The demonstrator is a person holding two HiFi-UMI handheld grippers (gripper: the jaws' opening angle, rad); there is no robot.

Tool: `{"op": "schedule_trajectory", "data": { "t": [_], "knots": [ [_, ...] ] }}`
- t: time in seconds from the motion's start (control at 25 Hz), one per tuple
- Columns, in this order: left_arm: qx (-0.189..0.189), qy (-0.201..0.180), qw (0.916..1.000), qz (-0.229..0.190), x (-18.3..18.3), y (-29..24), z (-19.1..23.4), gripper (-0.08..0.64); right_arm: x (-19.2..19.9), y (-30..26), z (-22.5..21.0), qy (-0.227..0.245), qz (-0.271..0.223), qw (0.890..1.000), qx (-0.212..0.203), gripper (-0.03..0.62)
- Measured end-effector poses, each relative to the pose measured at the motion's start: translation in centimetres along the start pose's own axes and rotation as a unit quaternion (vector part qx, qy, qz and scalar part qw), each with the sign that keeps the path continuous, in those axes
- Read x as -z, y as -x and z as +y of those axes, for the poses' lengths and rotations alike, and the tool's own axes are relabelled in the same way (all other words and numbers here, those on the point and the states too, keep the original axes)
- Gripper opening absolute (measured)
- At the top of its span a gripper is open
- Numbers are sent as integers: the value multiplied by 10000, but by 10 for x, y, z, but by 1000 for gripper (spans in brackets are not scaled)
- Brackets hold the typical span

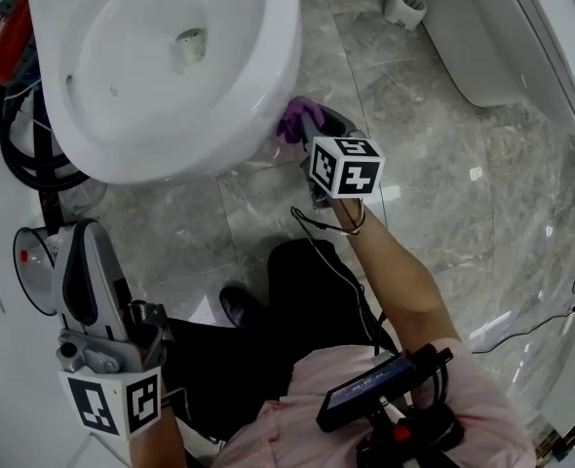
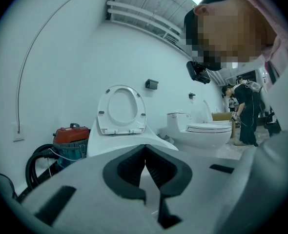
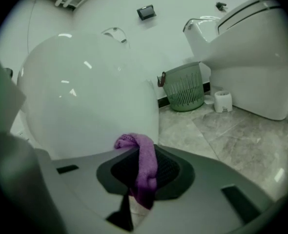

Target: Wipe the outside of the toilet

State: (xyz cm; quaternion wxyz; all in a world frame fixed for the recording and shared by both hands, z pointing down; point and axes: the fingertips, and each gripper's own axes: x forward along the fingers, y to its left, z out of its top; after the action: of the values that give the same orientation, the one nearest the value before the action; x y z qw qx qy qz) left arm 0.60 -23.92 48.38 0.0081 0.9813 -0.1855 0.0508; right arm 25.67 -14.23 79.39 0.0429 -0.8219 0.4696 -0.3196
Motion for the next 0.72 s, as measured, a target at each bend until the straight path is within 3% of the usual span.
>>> {"op": "schedule_trajectory", "data": {
  "t": [0.2, 0.44, 0.6, 0.72],
  "knots": [
    [-38, 27, 9998, -171, -10, 2, 4, 8, -89, 25, -16, 159, -890, 9956, 261, 69],
    [7, -34, 9985, -540, -43, -5, 6, 8, -209, 97, 15, 809, -2043, 9751, 299, 78],
    [95, -309, 9952, -920, -72, -16, 3, 8, -253, 140, 60, 1235, -2548, 9590, 100, 81],
    [29, -443, 9929, -1106, -83, -24, 8, 8, -261, 160, 92, 1486, -2752, 9498, 4, 84]
  ]
}}
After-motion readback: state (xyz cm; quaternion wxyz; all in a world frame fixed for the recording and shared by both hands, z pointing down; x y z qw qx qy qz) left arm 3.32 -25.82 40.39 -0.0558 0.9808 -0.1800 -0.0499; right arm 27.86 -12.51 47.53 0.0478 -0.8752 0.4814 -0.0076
